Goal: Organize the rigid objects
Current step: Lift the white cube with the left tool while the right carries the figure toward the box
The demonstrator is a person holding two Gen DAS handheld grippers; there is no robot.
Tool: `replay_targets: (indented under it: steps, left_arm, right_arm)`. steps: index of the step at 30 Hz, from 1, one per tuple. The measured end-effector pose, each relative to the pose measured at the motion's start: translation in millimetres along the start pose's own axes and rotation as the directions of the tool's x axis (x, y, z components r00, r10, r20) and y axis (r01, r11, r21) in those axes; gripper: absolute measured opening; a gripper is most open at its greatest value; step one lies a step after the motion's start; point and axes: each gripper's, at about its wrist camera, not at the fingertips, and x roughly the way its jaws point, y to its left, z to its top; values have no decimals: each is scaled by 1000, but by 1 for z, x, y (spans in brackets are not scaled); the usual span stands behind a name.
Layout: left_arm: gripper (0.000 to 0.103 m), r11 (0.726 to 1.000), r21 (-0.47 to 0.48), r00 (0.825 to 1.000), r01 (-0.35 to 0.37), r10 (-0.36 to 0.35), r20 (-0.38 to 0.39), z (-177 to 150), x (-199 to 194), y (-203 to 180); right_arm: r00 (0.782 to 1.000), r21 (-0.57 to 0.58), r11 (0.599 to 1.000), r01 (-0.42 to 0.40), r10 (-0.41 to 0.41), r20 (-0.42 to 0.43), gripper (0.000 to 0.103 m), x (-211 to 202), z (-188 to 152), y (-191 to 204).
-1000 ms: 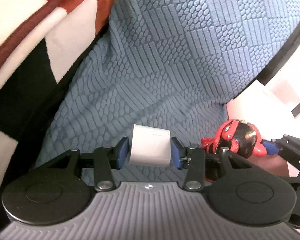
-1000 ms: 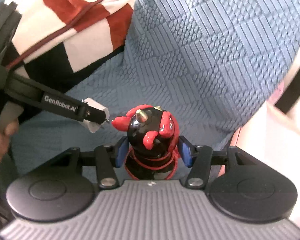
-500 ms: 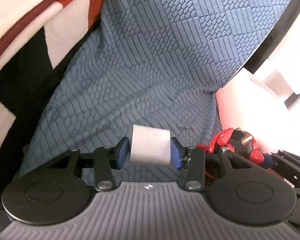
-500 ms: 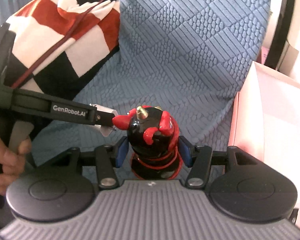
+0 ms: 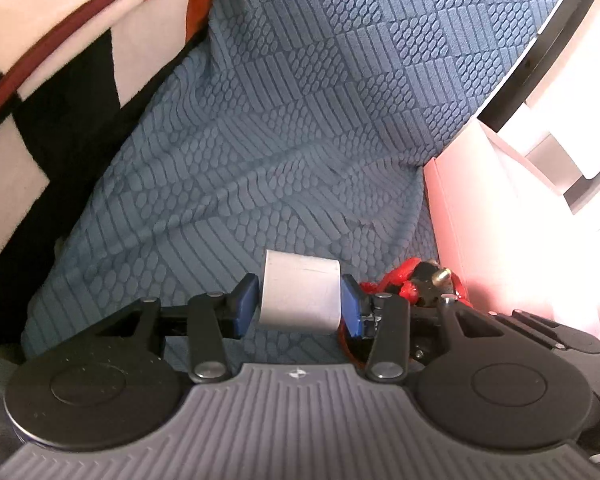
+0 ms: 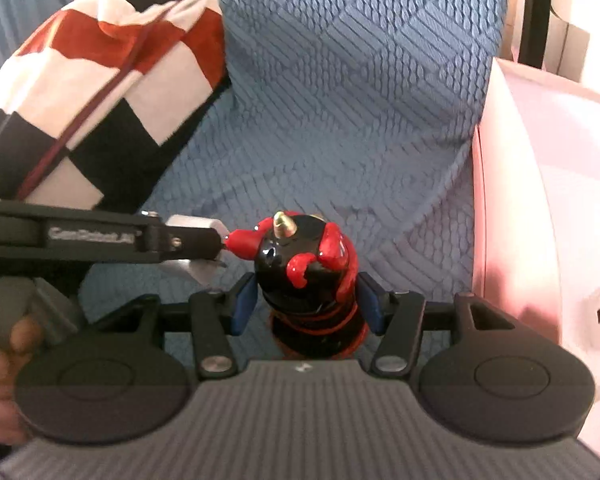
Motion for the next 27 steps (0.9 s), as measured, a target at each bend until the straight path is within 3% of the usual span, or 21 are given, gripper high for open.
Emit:
replay_targets:
  steps: [10, 13, 17, 24, 27]
  left_arm:
    - [50, 999, 31, 1000, 8, -9, 6, 3, 10, -5]
    - [50, 1000, 25, 1000, 3, -4, 7, 5, 13, -3]
    - [50, 1000, 11, 1000, -10, 10, 14, 7, 15, -1]
    - [50, 1000, 9, 1000, -19, 19, 24, 9, 16, -1]
    - [50, 1000, 12, 999, -22, 22, 25, 9, 16, -2]
  right_arm:
    - [999, 77, 997, -13, 16, -42, 57, 9, -12, -9]
    - [999, 120, 993, -3, 9, -52, 65, 13, -14, -15]
    - [996, 204, 979, -28, 46, -81, 67, 21, -17, -24]
    - [999, 179, 984, -25, 31, -33, 66, 20, -14, -16]
    - [1000, 146, 989, 10, -7, -23, 59, 23, -13, -10]
